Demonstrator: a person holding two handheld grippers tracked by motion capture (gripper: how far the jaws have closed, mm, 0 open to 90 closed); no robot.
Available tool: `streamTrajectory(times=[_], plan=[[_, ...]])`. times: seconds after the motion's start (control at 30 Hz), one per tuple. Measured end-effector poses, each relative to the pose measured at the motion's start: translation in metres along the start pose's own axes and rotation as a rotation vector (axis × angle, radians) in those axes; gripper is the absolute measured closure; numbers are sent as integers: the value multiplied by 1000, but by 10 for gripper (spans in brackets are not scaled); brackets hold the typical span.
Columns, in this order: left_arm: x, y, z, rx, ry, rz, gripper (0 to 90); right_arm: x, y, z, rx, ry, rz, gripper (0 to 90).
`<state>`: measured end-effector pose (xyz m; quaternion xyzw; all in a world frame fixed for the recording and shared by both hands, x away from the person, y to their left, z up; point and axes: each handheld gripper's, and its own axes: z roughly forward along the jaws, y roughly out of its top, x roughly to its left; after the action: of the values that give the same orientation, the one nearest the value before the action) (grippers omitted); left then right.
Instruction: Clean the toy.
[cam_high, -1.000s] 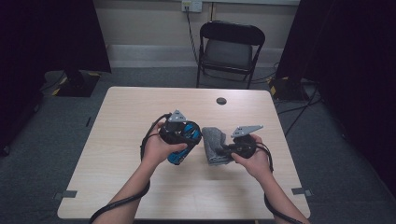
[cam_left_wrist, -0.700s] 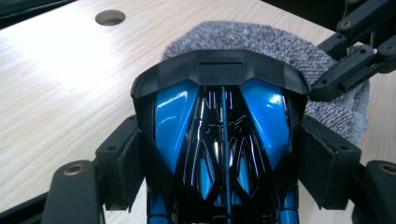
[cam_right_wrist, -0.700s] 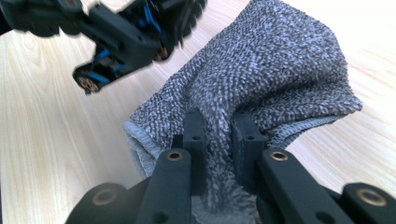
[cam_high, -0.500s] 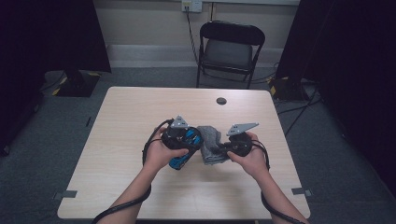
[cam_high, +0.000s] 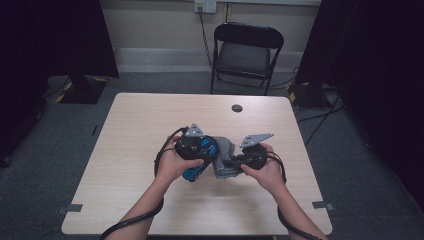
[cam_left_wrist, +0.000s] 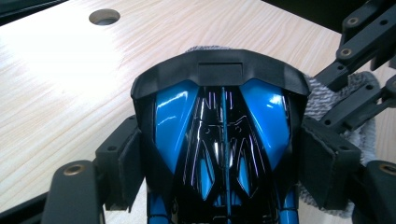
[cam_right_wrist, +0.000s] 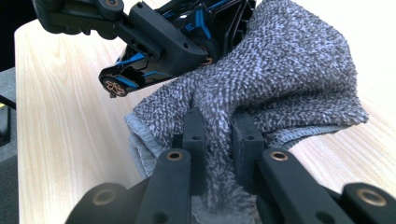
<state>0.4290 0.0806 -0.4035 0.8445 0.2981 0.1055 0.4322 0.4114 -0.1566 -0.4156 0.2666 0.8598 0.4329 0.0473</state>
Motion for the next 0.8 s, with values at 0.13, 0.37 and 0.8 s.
streamTrajectory(times=[0.13, 0.37, 0.8], plan=[[-1, 2, 2, -2, 1, -1, 255, 1, -1, 1, -1, 2, 4, 788], [-4, 8, 3, -15, -9, 5, 255, 1, -4, 4, -3, 16, 12, 788], [-4, 18, 4, -28, -3, 3, 255, 16, -6, 22, 8, 80, -12, 787]])
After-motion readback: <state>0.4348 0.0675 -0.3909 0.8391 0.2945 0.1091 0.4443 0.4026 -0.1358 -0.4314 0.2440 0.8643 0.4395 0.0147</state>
